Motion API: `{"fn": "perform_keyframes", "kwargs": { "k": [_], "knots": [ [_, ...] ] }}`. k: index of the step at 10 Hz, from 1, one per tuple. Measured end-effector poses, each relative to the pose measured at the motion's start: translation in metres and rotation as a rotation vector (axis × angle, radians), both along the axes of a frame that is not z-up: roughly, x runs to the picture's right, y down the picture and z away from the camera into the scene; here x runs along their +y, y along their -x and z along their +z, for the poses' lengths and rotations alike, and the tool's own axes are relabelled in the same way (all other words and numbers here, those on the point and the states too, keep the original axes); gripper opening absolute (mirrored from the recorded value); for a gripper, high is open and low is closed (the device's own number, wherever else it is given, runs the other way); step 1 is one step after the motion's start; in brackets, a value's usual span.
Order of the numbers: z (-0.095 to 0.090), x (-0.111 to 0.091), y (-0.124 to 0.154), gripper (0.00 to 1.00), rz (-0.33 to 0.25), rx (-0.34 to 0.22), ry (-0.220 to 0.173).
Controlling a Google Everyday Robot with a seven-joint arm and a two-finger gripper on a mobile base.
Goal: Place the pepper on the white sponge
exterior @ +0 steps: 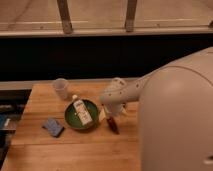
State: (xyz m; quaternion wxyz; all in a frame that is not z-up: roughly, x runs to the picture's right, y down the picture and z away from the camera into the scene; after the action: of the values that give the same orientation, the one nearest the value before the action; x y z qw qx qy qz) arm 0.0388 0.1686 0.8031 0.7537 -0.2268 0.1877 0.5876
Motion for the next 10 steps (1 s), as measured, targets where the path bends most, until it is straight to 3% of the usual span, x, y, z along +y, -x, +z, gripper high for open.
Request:
{"fn": "perform_keyframes", "kwargs": {
  "k": [2, 7, 10],
  "knots": [
    [0.015, 0.016, 0.002, 0.8, -0.016, -0.018, 0.045],
    [0.045, 0.033, 0.01, 0.8, -0.038, -0.054, 0.15],
    [0.051, 0.04, 0.009, 0.76, -0.043, -0.057, 0.181]
  ]
}}
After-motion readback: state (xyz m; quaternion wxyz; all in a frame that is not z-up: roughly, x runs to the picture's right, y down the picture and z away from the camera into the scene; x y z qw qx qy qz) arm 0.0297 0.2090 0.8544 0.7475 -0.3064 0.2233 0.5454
